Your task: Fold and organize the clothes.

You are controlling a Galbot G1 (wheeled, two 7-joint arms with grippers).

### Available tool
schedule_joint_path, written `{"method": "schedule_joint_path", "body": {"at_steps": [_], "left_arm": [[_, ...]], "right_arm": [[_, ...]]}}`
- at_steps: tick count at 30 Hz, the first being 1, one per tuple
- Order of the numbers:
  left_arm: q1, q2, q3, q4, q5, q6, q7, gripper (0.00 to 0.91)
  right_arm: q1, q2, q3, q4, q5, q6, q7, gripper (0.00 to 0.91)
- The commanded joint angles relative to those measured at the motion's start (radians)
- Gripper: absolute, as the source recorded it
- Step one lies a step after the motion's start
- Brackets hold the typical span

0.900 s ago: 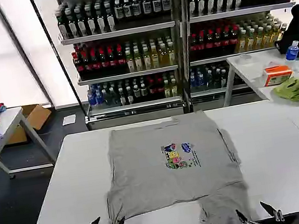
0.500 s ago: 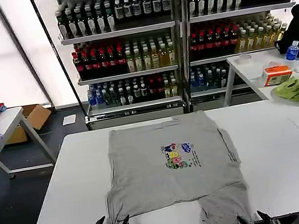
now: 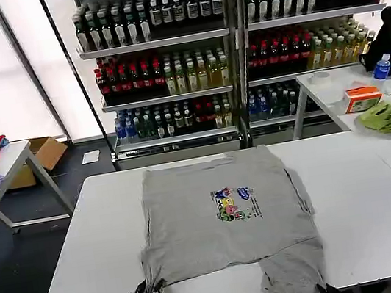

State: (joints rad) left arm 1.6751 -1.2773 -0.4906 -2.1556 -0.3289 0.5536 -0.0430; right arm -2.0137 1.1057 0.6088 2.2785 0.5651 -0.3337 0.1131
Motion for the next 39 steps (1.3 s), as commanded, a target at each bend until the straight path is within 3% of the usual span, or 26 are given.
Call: {"method": "schedule_joint_path", "body": {"at_steps": [1,8,16,23,29,34,39], "left_arm": [[-0.001,-0.001,0.006,0.010,0.009,-0.002,-0.001,0.010],[-0.005,0.000,-0.011,-0.016,-0.006,-0.049,-0.005,0.010],[0.135,-0.006,-0.072,-0.162,-0.004,-0.052,-0.008,0.010],[0.261,0.019,-0.116,-0.233,-0.003,-0.042,-0.007,0.010],[0.261,0.055,-0.145,-0.294,-0.051,0.000,-0.011,0.010],[0.099,0.087,-0.152,-0.238,-0.117,0.020,-0.003,0.010],[-0.107,0.117,-0.135,-0.138,-0.192,0.023,0.017,0.010]], "right_arm": [[0.011,-0.002,0.002,0.000,0.036,0.056,-0.040,0.000],[-0.043,-0.047,0.055,0.054,0.076,0.171,-0.133,0.000],[-0.235,-0.080,0.105,0.154,0.061,0.224,-0.167,0.000],[-0.280,-0.076,0.107,0.201,0.096,0.281,-0.197,0.000],[0.013,-0.082,0.066,0.110,0.138,0.248,-0.155,0.000],[0.338,-0.092,0.019,-0.024,0.204,0.202,-0.079,0.000],[0.533,-0.086,-0.027,-0.141,0.214,0.194,-0.040,0.000]]}}
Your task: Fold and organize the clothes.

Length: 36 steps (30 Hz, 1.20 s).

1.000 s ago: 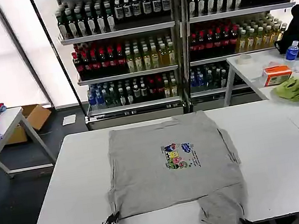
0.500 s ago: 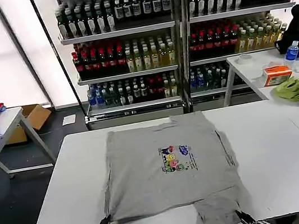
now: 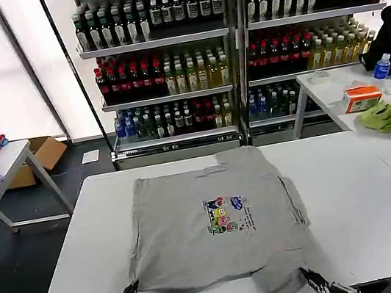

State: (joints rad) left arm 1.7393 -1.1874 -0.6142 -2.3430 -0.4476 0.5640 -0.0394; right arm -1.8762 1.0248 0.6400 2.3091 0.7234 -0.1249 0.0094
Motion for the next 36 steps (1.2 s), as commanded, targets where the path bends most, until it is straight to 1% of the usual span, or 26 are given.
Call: {"method": "schedule_joint_path", "body": {"at_steps": [1,3,4,7,8,10,13,14,15,16,19,22,25,28,32,34,36], "left_arm": [[-0.214,0.036,-0.005,0.090,-0.088,0.013,0.015,0.010],[-0.251,0.046,0.000,0.128,-0.129,0.013,0.026,0.010],[-0.300,0.052,0.005,0.156,-0.173,0.013,0.021,0.010],[-0.391,0.054,0.020,0.224,-0.203,0.013,0.024,0.010],[-0.398,0.054,0.024,0.240,-0.206,0.013,0.025,0.010],[-0.482,0.054,0.039,0.303,-0.207,0.013,0.028,0.010],[-0.558,0.047,0.058,0.410,-0.201,0.012,0.040,0.010],[-0.569,0.043,0.062,0.416,-0.200,0.012,0.041,0.111],[-0.592,0.037,0.070,0.446,-0.197,0.012,0.044,0.907],[-0.608,0.033,0.075,0.483,-0.185,0.012,0.052,0.907],[-0.632,0.018,0.083,0.553,-0.144,0.009,0.059,0.907],[-0.621,0.009,0.073,0.568,-0.130,0.006,0.059,0.907],[-0.572,0.008,0.046,0.513,-0.131,0.001,0.049,0.907],[-0.496,0.013,0.014,0.428,-0.130,0.002,0.038,0.907],[-0.360,-0.001,-0.001,0.304,-0.100,0.000,0.021,0.907],[-0.302,-0.010,0.012,0.282,-0.050,-0.012,0.027,0.907],[-0.264,-0.029,0.028,0.274,0.018,-0.028,0.040,0.907]], "right_arm": [[0.446,-0.003,-0.076,-0.206,0.055,-0.017,0.068,0.000],[0.521,0.000,-0.109,-0.252,0.051,-0.031,0.083,0.000],[0.556,-0.002,-0.127,-0.275,0.048,-0.034,0.090,0.000],[0.648,-0.005,-0.188,-0.359,0.035,-0.049,0.110,0.000],[0.682,-0.003,-0.208,-0.392,0.028,-0.054,0.114,0.000],[0.732,-0.005,-0.254,-0.456,0.011,-0.067,0.109,0.000],[0.804,0.001,-0.319,-0.528,0.000,-0.091,0.098,0.000],[0.843,0.014,-0.348,-0.566,-0.002,-0.092,0.101,0.000],[0.869,0.026,-0.365,-0.582,0.000,-0.098,0.101,0.776],[0.889,0.036,-0.375,-0.596,0.000,-0.110,0.096,0.907],[0.896,0.054,-0.368,-0.605,-0.012,-0.121,0.095,0.907],[0.798,0.029,-0.318,-0.514,-0.013,-0.152,0.079,0.907],[0.665,-0.001,-0.251,-0.411,-0.079,-0.181,0.094,0.907],[0.521,-0.012,-0.210,-0.338,-0.149,-0.197,0.129,0.907],[0.410,0.009,-0.198,-0.330,-0.180,-0.204,0.155,0.907],[0.415,0.031,-0.209,-0.365,-0.179,-0.203,0.181,0.907],[0.437,0.048,-0.227,-0.395,-0.174,-0.206,0.186,0.907]]}}
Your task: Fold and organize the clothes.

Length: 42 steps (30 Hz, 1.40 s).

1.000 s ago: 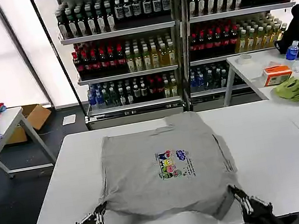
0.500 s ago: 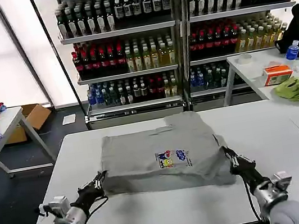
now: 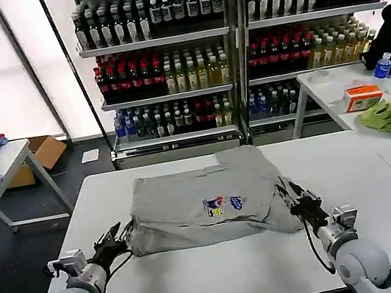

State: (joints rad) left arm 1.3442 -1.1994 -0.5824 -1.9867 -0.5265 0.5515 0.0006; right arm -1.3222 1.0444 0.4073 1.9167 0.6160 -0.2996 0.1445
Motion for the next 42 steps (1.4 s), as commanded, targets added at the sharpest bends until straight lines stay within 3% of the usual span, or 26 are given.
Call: {"method": "schedule_joint_path", "body": {"at_steps": [1,2,3,4,5,6,7,9,20,28,34,42], "left_arm": [[0.141,-0.025,0.006,-0.079,0.102,-0.018,0.001,0.907],[0.144,-0.031,0.018,-0.058,0.107,-0.017,0.004,0.907],[0.142,-0.032,0.024,-0.041,0.110,-0.017,0.007,0.907],[0.130,-0.038,0.035,-0.013,0.119,-0.017,0.009,0.907],[0.117,-0.041,0.042,0.013,0.123,-0.018,0.009,0.877],[0.104,-0.043,0.047,0.036,0.126,-0.018,0.008,0.695],[0.081,-0.049,0.050,0.073,0.129,-0.029,0.008,0.282],[0.052,-0.055,0.053,0.100,0.121,-0.036,0.008,0.010],[0.011,-0.065,0.075,0.143,0.092,-0.054,0.007,0.010],[0.040,-0.058,0.051,0.122,0.090,-0.089,0.009,0.010],[0.188,-0.062,-0.008,-0.007,0.077,-0.088,0.011,0.010],[0.505,-0.125,-0.110,-0.253,0.126,-0.060,0.013,0.010]], "right_arm": [[-0.101,0.035,-0.005,-0.011,-0.056,-0.039,0.057,0.907],[-0.090,0.041,-0.014,-0.018,-0.041,-0.050,0.060,0.725],[-0.074,0.048,-0.028,-0.026,-0.038,-0.047,0.061,0.242],[-0.064,0.057,-0.035,-0.033,-0.043,-0.044,0.061,0.060],[-0.049,0.062,-0.045,-0.035,-0.041,-0.049,0.063,0.000],[-0.040,0.066,-0.050,-0.036,-0.037,-0.054,0.066,0.000],[-0.032,0.070,-0.055,-0.038,-0.038,-0.055,0.069,0.000],[-0.021,0.071,-0.061,-0.044,-0.036,-0.054,0.071,0.000],[-0.032,0.041,-0.050,-0.047,0.028,-0.042,0.061,0.000],[-0.173,-0.023,0.012,0.068,-0.012,-0.001,0.020,0.000],[-0.414,-0.078,0.142,0.223,-0.039,0.038,-0.014,0.000],[-0.695,-0.044,0.218,0.355,-0.077,0.041,-0.006,0.000]]}}
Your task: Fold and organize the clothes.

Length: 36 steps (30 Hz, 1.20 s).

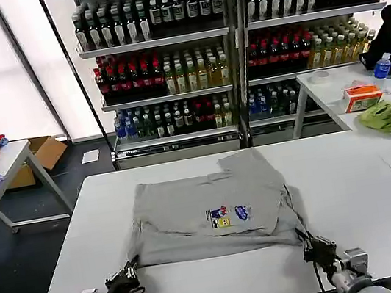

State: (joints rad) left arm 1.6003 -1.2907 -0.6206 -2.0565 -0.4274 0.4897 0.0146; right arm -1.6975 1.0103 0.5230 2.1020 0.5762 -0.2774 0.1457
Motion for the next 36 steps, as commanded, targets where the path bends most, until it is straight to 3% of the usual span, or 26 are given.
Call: {"method": "schedule_joint_path", "body": {"at_steps": [1,2,3,9,16,20,22,23,24,25,28,29,32,36], "left_arm": [[0.299,-0.047,-0.081,-0.226,0.037,0.008,0.000,0.212],[0.350,-0.056,-0.089,-0.253,0.049,0.019,0.005,0.715],[0.365,-0.061,-0.098,-0.261,0.057,0.029,0.006,0.907],[0.379,-0.081,-0.128,-0.335,0.107,0.085,0.018,0.907],[0.278,0.008,-0.206,-0.344,0.052,0.087,0.025,0.907],[0.160,0.108,-0.243,-0.325,-0.037,0.086,0.060,0.907],[0.090,0.174,-0.217,-0.270,-0.063,0.085,0.081,0.907],[0.035,0.212,-0.198,-0.225,-0.067,0.085,0.098,0.907],[0.015,0.225,-0.189,-0.217,-0.076,0.084,0.103,0.907],[-0.033,0.260,-0.170,-0.162,-0.084,0.081,0.135,0.907],[-0.124,0.310,-0.121,-0.057,-0.094,0.069,0.181,0.907],[-0.237,0.343,-0.059,0.042,-0.108,0.060,0.216,0.907],[-0.358,0.377,0.019,0.152,-0.127,0.064,0.237,0.907],[-0.468,0.398,0.077,0.242,-0.124,0.066,0.274,0.907]], "right_arm": [[-0.335,-0.006,0.102,0.176,-0.037,0.016,-0.008,0.786],[-0.342,-0.005,0.102,0.179,-0.036,0.016,-0.013,0.907],[-0.341,-0.003,0.101,0.177,-0.037,0.025,-0.013,0.907],[-0.189,-0.020,0.147,0.147,0.052,0.038,-0.037,0.907],[0.185,-0.103,0.154,0.035,0.134,0.002,-0.142,0.907],[0.505,-0.129,0.062,-0.173,0.125,-0.084,-0.265,0.907],[0.661,-0.133,-0.016,-0.292,0.118,-0.136,-0.353,0.907],[0.772,-0.130,-0.089,-0.399,0.103,-0.135,-0.375,0.907],[0.772,-0.130,-0.089,-0.399,0.103,-0.135,-0.375,0.907],[0.886,-0.106,-0.155,-0.491,0.051,-0.130,-0.435,0.907],[0.999,-0.083,-0.265,-0.649,0.022,-0.141,-0.495,0.907],[1.040,-0.074,-0.286,-0.690,0.017,-0.140,-0.509,0.907],[1.148,-0.042,-0.356,-0.791,-0.011,-0.153,-0.553,0.907],[1.243,0.001,-0.437,-0.912,-0.060,-0.153,-0.576,0.907]]}}
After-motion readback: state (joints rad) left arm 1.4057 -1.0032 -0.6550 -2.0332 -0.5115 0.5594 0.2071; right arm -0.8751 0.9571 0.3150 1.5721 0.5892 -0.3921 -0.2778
